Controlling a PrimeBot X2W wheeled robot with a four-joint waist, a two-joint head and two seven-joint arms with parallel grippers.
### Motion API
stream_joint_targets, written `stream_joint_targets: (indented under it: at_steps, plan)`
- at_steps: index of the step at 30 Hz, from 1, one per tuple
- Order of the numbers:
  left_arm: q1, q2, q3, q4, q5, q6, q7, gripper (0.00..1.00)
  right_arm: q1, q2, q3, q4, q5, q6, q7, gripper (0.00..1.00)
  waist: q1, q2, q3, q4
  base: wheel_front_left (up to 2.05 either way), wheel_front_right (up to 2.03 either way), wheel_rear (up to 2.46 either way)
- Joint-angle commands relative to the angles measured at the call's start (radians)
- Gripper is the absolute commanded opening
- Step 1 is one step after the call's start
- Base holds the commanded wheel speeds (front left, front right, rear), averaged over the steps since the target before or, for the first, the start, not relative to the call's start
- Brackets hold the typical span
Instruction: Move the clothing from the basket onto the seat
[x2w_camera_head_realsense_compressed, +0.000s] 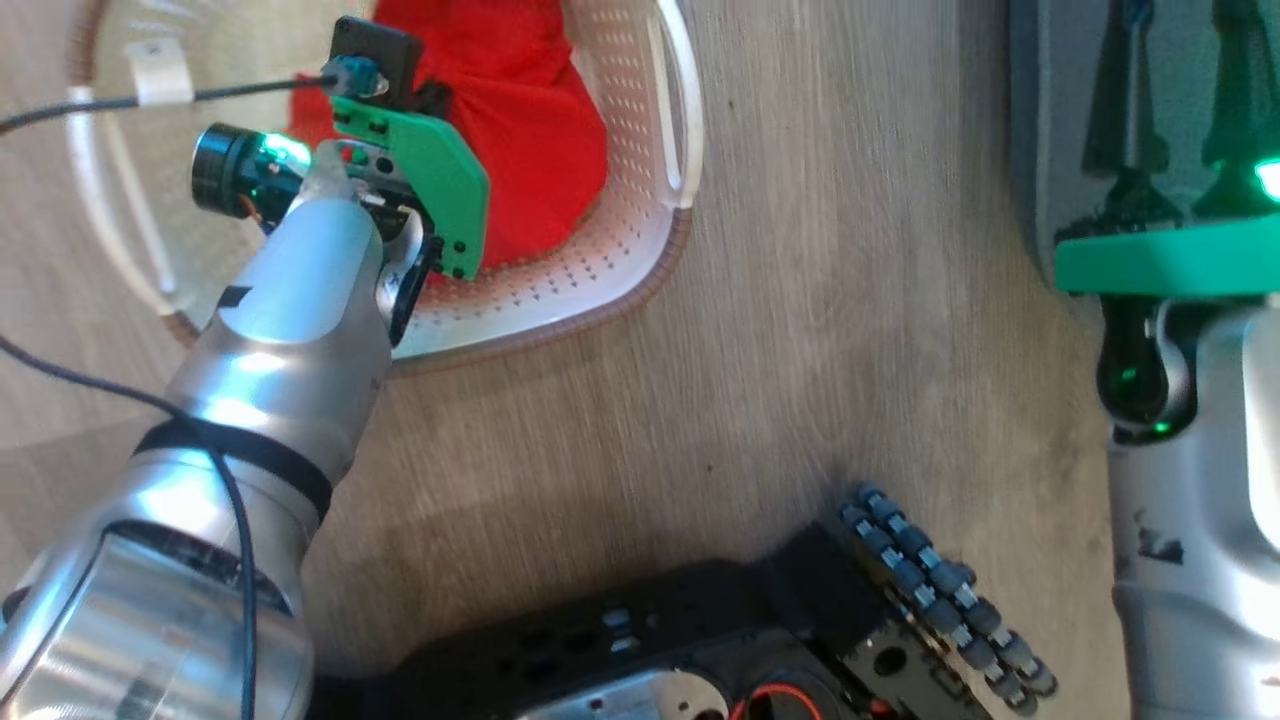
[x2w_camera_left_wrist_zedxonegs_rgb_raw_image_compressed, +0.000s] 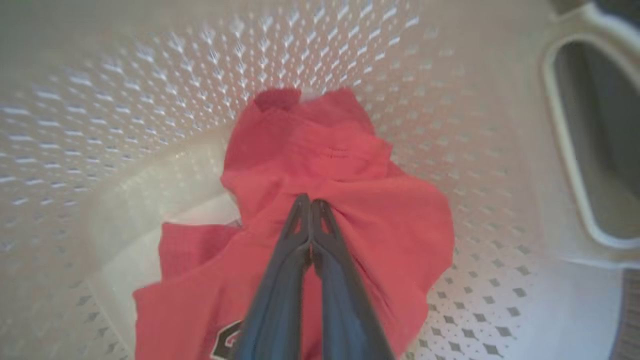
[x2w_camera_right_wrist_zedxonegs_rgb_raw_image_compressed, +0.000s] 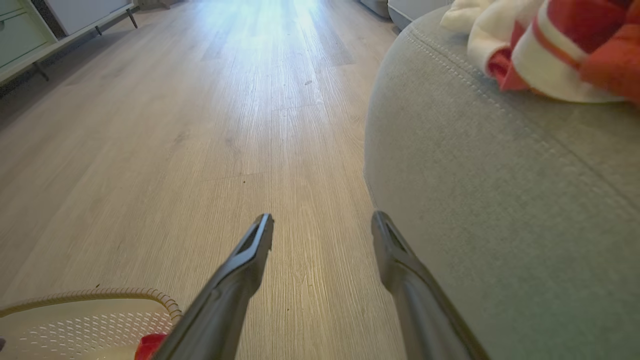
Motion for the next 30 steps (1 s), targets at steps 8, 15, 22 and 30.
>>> stream_joint_targets:
  at_steps: [8,15,22,30]
  plan:
    - [0.141,0.013,0.049,-0.048,-0.067,-0.015,-0.137,0.00,0.134,0.009,-0.029,0.024,-0.042,0.000,-0.006,1.00,0.0000,0.0000,-0.275,0.105,0.00,0.00,0.00]
    - [0.311,0.061,0.140,-0.237,-0.069,0.025,-0.154,0.00,0.232,0.009,-0.047,0.069,-0.069,0.000,-0.006,1.00,0.0000,0.0000,-0.514,0.163,0.00,0.00,0.00]
    - [0.528,0.112,0.234,-0.488,-0.025,0.073,-0.154,0.00,0.314,0.009,-0.051,0.094,-0.090,0.000,-0.006,1.00,0.0000,0.0000,-0.681,0.194,0.00,0.00,0.00]
    - [0.751,0.145,0.312,-0.739,0.024,0.114,-0.155,0.00,0.389,0.009,-0.043,0.116,-0.112,0.000,-0.006,1.00,0.0000,0.0000,-0.826,0.209,0.00,0.00,0.00]
